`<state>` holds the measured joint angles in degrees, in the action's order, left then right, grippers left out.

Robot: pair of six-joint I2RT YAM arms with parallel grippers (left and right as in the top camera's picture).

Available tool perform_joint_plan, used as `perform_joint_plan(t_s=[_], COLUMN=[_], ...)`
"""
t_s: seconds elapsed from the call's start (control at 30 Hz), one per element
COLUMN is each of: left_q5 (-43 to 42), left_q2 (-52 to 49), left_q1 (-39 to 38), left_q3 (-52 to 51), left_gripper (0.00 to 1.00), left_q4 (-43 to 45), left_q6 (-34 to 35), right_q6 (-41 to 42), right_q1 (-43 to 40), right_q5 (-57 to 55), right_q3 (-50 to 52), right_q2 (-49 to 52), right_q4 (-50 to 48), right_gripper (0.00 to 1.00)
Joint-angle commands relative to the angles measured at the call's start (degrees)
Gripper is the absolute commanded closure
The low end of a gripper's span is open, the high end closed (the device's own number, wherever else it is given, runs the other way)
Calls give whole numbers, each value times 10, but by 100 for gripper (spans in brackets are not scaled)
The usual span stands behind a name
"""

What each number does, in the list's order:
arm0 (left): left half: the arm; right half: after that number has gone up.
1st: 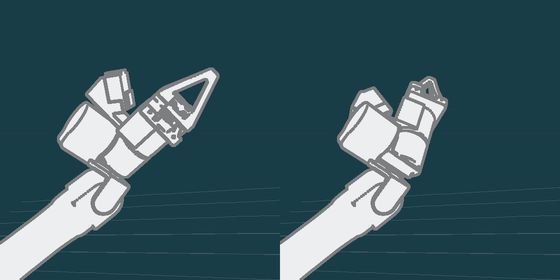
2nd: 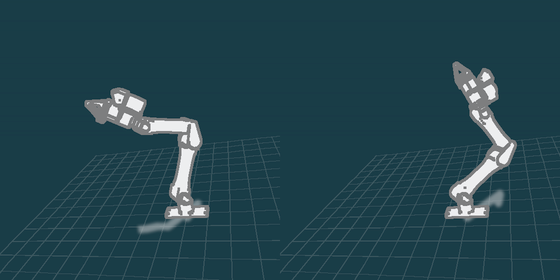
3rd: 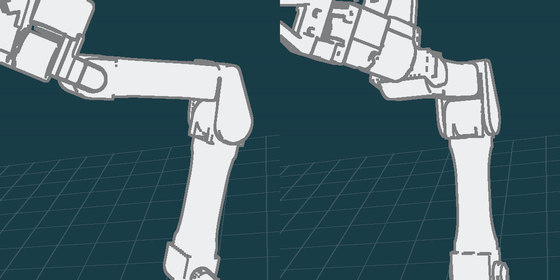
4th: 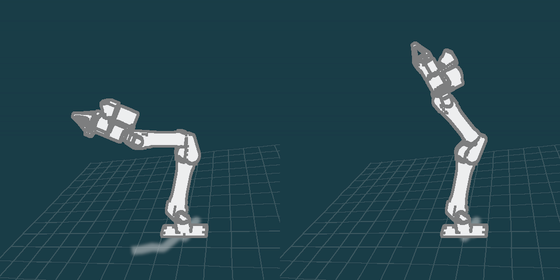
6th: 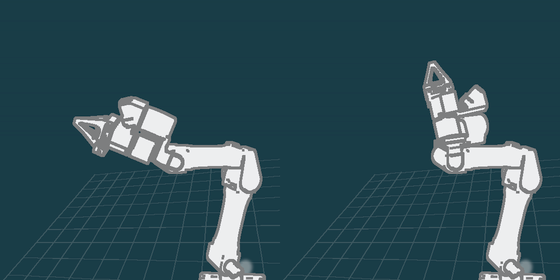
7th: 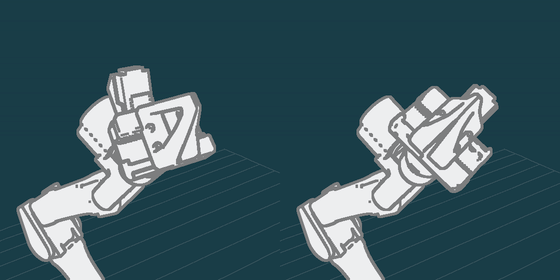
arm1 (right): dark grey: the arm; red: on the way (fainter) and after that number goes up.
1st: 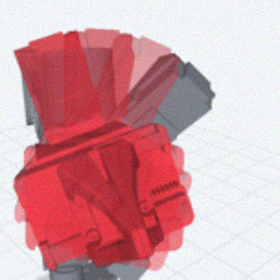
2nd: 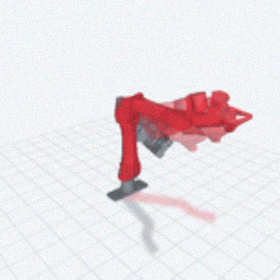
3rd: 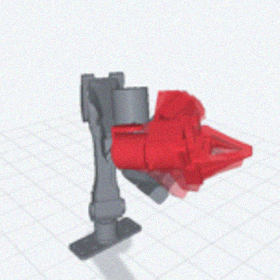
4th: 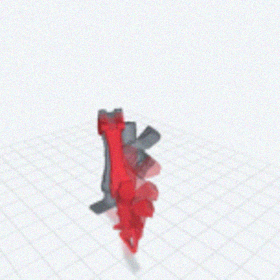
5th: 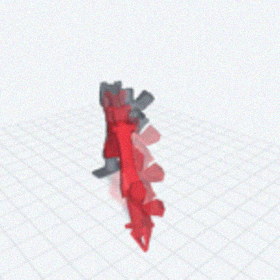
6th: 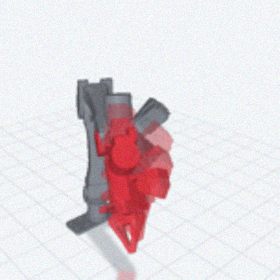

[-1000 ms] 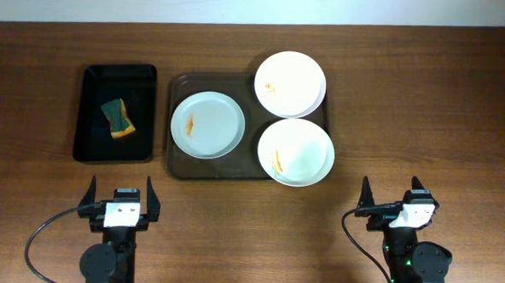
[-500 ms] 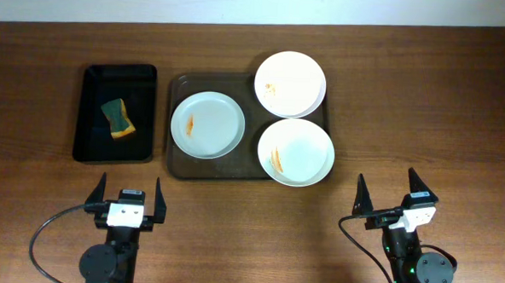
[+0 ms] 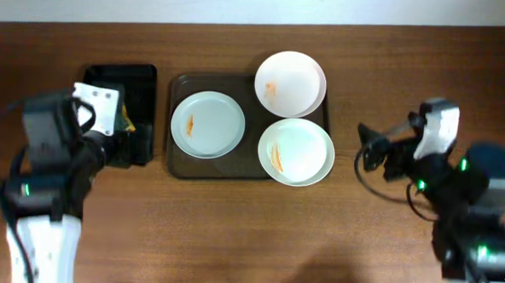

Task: Clean dirty plates on tray and stack at the side

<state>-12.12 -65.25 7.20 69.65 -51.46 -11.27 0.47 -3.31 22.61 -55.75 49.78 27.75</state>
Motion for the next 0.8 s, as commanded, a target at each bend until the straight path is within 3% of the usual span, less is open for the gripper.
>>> perform_joint_plan(t_s=[0.0,0.1,0.2,0.27,0.33,0.43,0.5,0.63,0.77], left_q5=[-134,-183,-170,-64,146,186,184,184,184], left_q2=[-158,-259,-282,-282,-282,-283,-284,-287,-303], left_q1=[1,1,1,1,1,5,21,25,25], left_q3=[111,111,111,129,147,147,147,147,147], left_gripper=[1,1,1,1,1,1,1,1,1], left_q4=[-68,-65,-60,-63,-51,-20,-4,5,3], left_q6=[49,61,52,99,184,190,211,211,211], right_q6=[4,9,82,154,212,256,284,309,320], right_q1=[3,4,71,136,191,256,291,324,341], right_q5=[33,111,99,50,43,-20,-84,-127,-158], right_q3=[-183,-196,-196,-207,-246,-331,-360,-360,-360], right_q2=[167,278,354,400,482,619,680,727,764], right_q4=[142,110,58,23,-13,-15,-14,-27,-51], right_gripper=[2,2,2,2,4,18,46,51,63])
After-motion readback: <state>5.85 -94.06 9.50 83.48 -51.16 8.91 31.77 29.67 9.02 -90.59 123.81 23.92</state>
